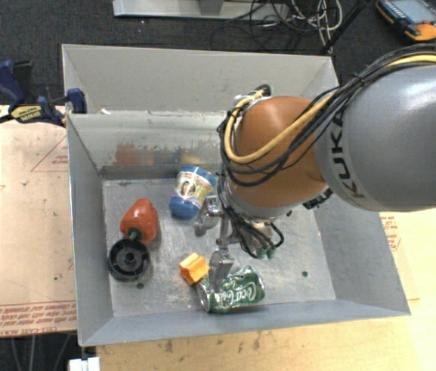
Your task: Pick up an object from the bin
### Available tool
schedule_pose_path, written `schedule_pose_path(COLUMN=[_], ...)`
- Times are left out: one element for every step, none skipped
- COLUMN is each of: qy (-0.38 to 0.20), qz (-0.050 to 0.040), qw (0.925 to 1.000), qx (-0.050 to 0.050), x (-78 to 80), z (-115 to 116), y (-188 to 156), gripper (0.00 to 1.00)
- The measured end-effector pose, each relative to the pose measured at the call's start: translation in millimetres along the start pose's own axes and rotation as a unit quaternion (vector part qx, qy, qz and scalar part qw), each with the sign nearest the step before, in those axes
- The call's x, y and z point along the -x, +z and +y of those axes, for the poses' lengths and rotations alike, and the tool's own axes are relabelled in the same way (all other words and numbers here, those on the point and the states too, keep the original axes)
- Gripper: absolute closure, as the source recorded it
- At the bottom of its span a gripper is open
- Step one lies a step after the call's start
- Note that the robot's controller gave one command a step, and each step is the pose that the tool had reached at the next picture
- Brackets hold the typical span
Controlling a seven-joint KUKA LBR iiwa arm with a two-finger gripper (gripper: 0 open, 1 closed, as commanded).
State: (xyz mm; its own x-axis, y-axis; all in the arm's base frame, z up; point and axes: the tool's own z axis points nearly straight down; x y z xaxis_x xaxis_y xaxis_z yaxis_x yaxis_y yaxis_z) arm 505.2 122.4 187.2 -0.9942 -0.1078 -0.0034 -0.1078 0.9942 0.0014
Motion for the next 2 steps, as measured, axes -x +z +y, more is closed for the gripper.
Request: schedule_pose_path(qy=[-0.1,-0.086], qz=[0.0018,0.0029], qw=[0.995,0.9963], qx=[0.0,0.0], x=[-29.3,-28.7], z=[-37.4,-47.7], y=[26.3,53.6], gripper=[0.0,0.0])
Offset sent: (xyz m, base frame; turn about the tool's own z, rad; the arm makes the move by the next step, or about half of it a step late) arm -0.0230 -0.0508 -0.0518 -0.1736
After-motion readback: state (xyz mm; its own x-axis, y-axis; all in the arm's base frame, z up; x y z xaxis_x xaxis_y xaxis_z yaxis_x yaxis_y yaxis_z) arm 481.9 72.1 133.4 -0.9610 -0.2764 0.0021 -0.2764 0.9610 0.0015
